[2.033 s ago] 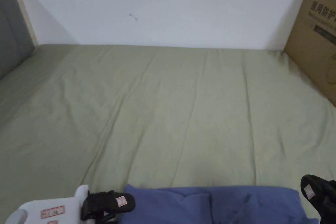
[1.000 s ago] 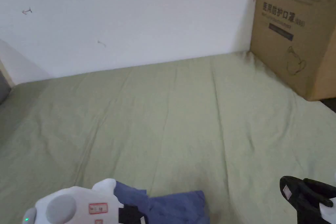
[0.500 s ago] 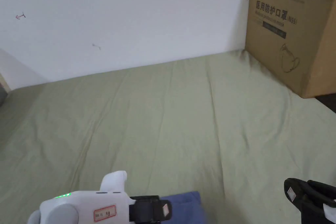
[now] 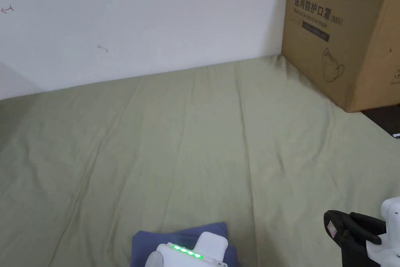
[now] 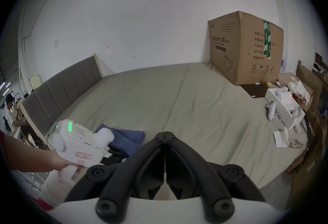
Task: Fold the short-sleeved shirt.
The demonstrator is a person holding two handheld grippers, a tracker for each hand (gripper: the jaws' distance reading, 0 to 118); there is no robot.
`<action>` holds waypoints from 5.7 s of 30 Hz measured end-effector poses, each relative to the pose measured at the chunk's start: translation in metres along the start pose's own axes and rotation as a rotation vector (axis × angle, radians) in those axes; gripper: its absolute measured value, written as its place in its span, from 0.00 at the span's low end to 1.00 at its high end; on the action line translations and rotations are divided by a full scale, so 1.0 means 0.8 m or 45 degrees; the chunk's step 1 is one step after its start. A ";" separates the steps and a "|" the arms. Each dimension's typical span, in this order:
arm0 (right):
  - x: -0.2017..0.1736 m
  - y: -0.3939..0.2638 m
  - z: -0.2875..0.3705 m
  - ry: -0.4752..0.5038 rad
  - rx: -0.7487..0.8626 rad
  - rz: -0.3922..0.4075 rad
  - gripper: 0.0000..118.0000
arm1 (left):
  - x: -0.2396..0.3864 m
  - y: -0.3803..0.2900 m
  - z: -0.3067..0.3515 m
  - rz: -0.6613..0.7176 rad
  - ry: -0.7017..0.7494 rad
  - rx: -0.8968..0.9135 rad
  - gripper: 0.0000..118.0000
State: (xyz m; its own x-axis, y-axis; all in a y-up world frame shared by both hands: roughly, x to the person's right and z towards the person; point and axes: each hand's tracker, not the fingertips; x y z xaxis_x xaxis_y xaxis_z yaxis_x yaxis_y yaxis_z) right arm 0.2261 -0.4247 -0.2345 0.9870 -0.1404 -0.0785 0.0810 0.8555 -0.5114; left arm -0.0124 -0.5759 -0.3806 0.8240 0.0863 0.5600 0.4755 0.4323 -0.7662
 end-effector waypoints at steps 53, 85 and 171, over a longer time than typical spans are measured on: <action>-0.163 -0.067 -0.282 0.189 -0.928 0.481 0.00 | -0.290 -0.185 0.169 0.947 -0.522 0.519 0.43; -0.135 -0.027 -0.164 0.265 -0.530 0.231 0.00 | -0.495 -0.176 0.250 0.586 0.374 -0.100 0.16; -0.121 0.065 0.054 -0.125 0.649 0.168 1.00 | -0.035 -0.110 0.426 0.318 0.578 1.518 1.00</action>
State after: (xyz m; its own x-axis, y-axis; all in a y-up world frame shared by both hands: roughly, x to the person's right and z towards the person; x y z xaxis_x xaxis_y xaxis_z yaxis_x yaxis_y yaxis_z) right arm 0.1411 -0.3451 -0.2167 0.9997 0.0112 -0.0215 -0.0116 0.9997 -0.0200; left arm -0.1822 -0.3107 -0.2217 0.9916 0.0715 0.1081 -0.0771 0.9959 0.0482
